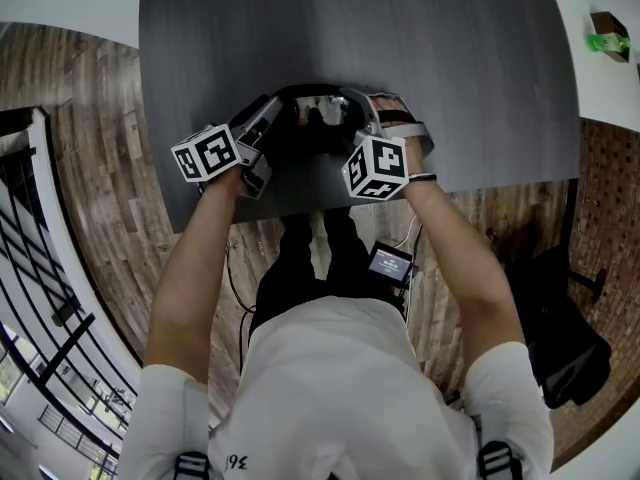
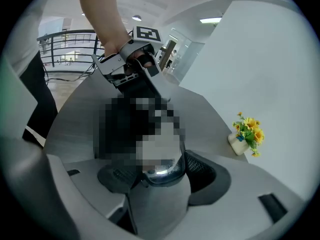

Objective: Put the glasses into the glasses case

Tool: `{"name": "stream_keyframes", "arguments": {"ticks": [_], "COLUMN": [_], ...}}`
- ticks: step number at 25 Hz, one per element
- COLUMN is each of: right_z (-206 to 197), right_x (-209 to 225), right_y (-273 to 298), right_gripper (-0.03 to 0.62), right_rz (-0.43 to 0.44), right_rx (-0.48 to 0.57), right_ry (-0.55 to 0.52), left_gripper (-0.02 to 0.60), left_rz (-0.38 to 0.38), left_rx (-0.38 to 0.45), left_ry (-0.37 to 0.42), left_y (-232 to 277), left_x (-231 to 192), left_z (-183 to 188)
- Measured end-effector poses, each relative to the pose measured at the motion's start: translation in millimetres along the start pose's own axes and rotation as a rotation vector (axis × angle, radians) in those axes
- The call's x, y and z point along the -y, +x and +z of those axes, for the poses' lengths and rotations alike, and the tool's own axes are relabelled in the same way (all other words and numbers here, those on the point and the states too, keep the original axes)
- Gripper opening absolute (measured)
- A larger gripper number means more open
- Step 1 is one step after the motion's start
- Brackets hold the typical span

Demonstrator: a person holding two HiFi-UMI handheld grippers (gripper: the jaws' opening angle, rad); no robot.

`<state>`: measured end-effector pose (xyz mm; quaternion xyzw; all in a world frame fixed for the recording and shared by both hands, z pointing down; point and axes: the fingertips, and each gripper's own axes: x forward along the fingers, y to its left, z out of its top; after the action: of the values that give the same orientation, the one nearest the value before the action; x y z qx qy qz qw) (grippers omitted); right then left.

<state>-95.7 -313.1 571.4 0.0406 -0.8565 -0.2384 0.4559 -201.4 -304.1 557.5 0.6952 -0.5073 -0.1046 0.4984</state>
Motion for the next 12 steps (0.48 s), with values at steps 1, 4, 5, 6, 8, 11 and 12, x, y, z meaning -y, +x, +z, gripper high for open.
{"name": "stream_keyframes", "arguments": {"ticks": [1,4,5,6,8,11,12], "right_z": [0.2,-1.1,-1.4,-1.4,-1.3,-2.1,-2.5], "right_x": [0.9,1.3,1.1,1.4,1.9,1.6,1.5], "right_y": [0.4,2.4,2.9,3.2,3.5,3.2,3.1], "right_gripper": [0.281,0.279,0.279,0.279,0.281,0.281,0.282], "right_rz": [0.002,0.022,0.030,0.037,0.047,0.061,0.066], "right_rx": [-0.004,-0.014,-0.017,-0.019,-0.024,-0.028,-0.028], "right_ry": [-0.009,0.010,0.025,0.040,0.059,0.091,0.105], "left_gripper": [0.164,0.166,0.164,0.164,0.164,0.164,0.164], "left_rz": [-0.006,-0.012,-0.013,-0.015,-0.018,-0.015,-0.012], "left_rx": [-0.003,-0.014,-0.016,-0.017,-0.019,-0.022,-0.023], "left_ry": [-0.002,0.001,0.002,0.003,0.006,0.006,0.005], "left_y": [-0.1,-0.5,-1.0,-1.5,-2.1,-2.7,-3.1], "left_x": [0.0,0.2,0.3,0.4,0.7,0.6,0.1], "left_z": [0.4,0.0,-0.1,0.2,0.9,-0.3,-0.9]}}
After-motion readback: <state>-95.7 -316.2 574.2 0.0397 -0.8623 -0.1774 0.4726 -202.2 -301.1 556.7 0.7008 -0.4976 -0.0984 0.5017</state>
